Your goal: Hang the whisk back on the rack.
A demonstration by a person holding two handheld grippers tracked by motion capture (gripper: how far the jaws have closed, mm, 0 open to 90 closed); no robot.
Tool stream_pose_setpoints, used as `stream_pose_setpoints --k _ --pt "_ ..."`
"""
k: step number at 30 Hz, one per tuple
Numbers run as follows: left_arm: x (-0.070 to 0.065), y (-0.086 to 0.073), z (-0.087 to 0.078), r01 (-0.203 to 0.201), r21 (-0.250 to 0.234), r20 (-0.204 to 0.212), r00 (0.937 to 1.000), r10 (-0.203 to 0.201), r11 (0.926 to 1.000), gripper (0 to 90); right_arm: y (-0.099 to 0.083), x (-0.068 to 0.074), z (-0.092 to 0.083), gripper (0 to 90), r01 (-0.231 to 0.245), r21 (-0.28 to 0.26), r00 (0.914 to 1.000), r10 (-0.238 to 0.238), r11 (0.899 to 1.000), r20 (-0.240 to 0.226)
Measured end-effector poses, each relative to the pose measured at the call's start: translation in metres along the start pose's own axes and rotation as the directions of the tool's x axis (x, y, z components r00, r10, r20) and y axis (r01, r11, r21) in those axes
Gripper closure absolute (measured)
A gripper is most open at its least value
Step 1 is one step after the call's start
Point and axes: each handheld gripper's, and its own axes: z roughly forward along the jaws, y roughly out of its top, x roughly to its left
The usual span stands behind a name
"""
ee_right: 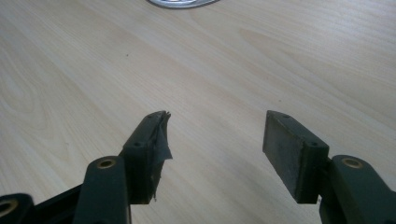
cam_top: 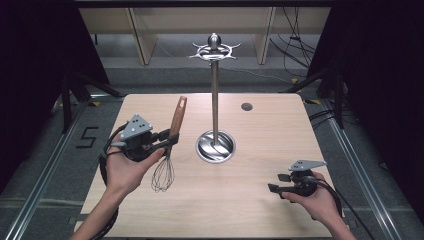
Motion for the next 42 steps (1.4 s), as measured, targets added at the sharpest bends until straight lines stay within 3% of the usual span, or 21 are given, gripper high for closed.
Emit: stream_pose_setpoints --k 27,34,42 --pt "-0.015 0.021 0.010 0.024 -0.061 -0.012 0.9996 -0.024 0.9979 70.1 0.000 -0.001 0.000 40.9 0.008 -0.003 1.0000 -0.008 1.000 -0.003" --pt "-0.020 0.025 0.012 0.043 -0.108 -0.019 0.9988 -0.045 0.9932 70.1 0.000 0.000 0.000 40.9 0.002 -0.001 1.0000 -0.002 1.000 0.000" --pt "-0.022 0.029 0.015 0.046 -0.125 -0.024 0.9985 -0.049 0.9911 70.1 0.000 -0.002 0.001 40.9 0.017 -0.009 0.9999 -0.017 1.000 0.001"
